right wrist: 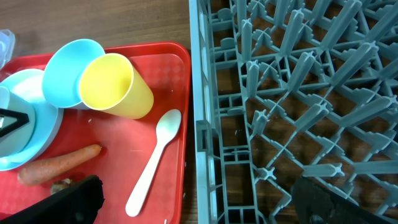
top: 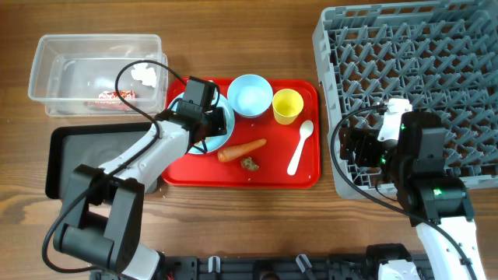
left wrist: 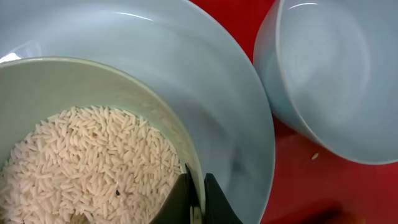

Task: Sort waste into correct bins and load items into the dishwasher rack
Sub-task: 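Tip the teal bowl over the black tray to pour out the rice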

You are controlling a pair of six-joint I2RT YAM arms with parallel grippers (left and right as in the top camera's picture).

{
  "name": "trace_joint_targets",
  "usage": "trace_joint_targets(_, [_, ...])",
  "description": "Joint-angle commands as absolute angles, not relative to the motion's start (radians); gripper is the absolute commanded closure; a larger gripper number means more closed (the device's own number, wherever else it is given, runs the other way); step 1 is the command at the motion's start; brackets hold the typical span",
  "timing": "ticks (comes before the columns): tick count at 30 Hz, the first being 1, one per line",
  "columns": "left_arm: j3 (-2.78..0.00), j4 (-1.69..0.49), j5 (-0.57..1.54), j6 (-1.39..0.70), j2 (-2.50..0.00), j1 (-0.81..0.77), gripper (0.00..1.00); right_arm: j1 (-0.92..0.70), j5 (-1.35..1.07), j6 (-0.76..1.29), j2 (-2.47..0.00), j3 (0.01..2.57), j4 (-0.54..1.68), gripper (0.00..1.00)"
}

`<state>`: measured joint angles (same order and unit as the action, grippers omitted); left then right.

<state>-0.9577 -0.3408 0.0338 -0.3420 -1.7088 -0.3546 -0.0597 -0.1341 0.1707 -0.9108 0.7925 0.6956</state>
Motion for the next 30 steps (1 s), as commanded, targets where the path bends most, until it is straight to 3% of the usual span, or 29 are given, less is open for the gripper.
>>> trace_joint_targets(1, [-0.954,-0.372,0.073,-0.348,-1.715,-0.358,0.96,-0.059,-0.125,0.158,-0.913,0.819,0.697,0.0])
trace_joint_targets(23, [-1.01,-0.667,0.006,-0.348,-1.467,-0.355,0.96,-0.059,-0.125,0.157,-0.913,0.819,0.701,0.0])
trace_joint_targets(30, [-1.01,-0.753,0.014,-0.348,-1.358,-0.244,0.96,-0.059,-0.125,0.157,-0.913,0.819,0.702,0.0])
